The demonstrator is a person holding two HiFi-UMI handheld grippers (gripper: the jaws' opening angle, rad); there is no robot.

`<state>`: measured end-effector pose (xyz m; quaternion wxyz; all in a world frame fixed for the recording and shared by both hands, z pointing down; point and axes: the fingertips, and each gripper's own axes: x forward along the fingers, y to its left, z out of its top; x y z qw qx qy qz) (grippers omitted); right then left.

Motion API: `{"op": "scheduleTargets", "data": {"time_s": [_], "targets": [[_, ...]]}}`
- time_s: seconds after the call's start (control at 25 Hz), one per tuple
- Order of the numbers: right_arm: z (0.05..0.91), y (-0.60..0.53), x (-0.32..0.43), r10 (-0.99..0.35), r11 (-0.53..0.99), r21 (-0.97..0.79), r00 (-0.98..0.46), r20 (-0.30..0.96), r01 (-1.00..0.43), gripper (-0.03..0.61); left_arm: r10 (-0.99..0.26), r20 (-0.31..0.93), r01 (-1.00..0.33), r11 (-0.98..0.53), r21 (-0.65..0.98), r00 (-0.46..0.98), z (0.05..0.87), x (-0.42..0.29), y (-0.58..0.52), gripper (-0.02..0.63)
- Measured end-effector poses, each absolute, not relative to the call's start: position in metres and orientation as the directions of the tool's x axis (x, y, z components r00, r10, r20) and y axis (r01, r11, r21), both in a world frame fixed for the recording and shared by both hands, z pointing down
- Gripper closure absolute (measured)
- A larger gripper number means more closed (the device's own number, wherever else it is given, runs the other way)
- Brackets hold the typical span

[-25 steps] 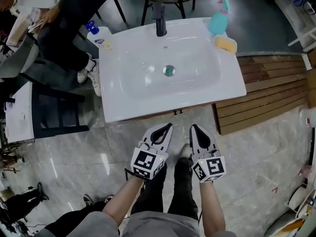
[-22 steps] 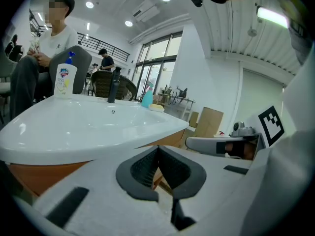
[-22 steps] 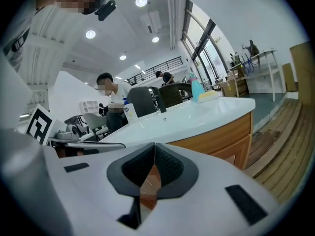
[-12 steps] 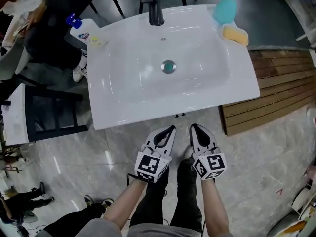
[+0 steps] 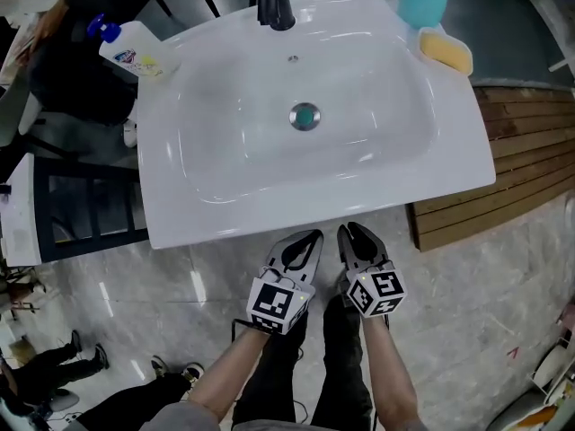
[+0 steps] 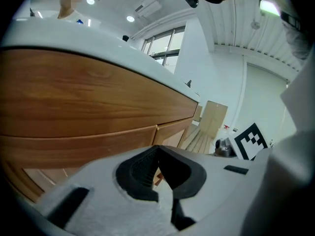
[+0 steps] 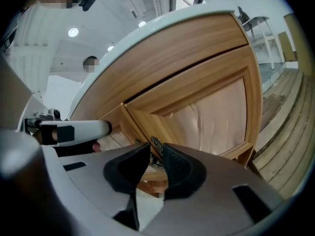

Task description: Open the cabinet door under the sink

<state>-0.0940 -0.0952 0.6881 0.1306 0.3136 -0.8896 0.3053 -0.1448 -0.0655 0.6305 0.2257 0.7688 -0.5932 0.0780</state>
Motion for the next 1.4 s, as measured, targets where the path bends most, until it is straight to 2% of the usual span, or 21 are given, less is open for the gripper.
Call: {"op": "scheduleTargets", "data": {"time_s": [0.4,0.68,1.4], "targets": [[0.754,-0.111,-0.107,-0.493,0.548,-0.509,-0.748,0.445,-0.664,0.495,-0.858,0.431,-0.945,-0.163,0.285,0.278,0.661,-0.153,-0.062,0.606],[0.758,-0.113,-0.115,-0.490,0.533,-0.556,-0.769,0.411,-0.637,0.490,-0.862,0.427,-0.946,-0.160,0.280,0.272,0.674,-0.160,-0.058,0.606],[0.760,-0.108,-0.111,-0.472,0.576,-0.516,-0.773,0.423,-0.634,0.492,-0.864,0.418,-0.948,-0.177,0.265,0.279,0.678,-0.156,-0.055,0.606]]}}
